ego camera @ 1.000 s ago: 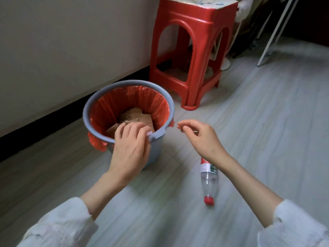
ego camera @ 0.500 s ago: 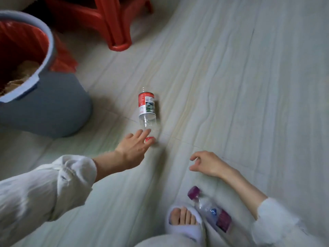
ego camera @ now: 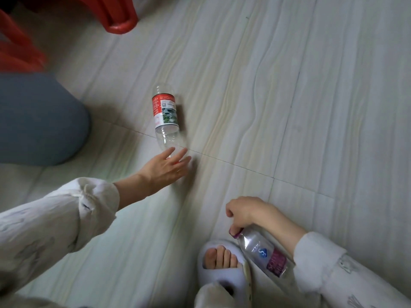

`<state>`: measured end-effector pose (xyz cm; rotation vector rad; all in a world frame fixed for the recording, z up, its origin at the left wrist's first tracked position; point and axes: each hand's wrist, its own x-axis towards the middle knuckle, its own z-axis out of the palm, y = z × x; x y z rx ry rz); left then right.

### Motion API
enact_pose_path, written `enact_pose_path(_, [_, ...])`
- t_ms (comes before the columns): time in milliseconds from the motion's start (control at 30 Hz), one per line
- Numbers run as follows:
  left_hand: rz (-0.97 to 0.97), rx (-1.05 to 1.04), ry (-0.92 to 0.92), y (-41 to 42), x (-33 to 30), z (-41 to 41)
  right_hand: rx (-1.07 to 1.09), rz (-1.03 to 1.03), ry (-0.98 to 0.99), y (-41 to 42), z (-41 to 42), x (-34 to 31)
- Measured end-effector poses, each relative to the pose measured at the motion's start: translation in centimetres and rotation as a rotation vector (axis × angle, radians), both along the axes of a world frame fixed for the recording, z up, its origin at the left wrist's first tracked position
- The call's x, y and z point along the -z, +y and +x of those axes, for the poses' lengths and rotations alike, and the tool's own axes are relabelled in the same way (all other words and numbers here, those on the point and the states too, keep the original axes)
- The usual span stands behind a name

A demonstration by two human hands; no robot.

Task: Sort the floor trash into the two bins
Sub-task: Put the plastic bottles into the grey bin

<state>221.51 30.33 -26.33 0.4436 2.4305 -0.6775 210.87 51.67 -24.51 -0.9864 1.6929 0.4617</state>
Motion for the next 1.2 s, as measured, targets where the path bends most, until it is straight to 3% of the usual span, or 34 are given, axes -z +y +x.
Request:
enact_pose_path(167, [-0.037, 0.143, 0.119, -1.6, -0.2, -0.6, -0.009, -0.025, -0.029, -0.1, -0.4, 0.4])
enact_pose_path(333, [0.048, 0.170, 0.307, -3.0, -0.7, -0.7, 0.173, -0.212, 0.030, -1.1, -2.9, -1.2])
enact_pose_path(633, [0.335, -0.257, 0.695, -4.2, -6.5, 1.4, 0.420, -0.704, 0.226, -8.5, -4.9, -8.7])
enact_pose_path(833, [0.564, -0.596, 0.896, -7.6, -12.9, 3.7, 0.476, -0.949, 0.342, -13.1, -2.8, -13.2])
enact_pose_path(1067, [0.907, -0.956, 1.552, -10.4, -22.8, 6.4, 0.788, -1.433, 0.406, -18.7, 1.1, -20.0])
enact_pose_path(1200, [0.945, -0.945, 1.823, -12.5, -28.1, 9.1, 0.817, -1.718, 0.374, -21.7, 3.8, -23.5])
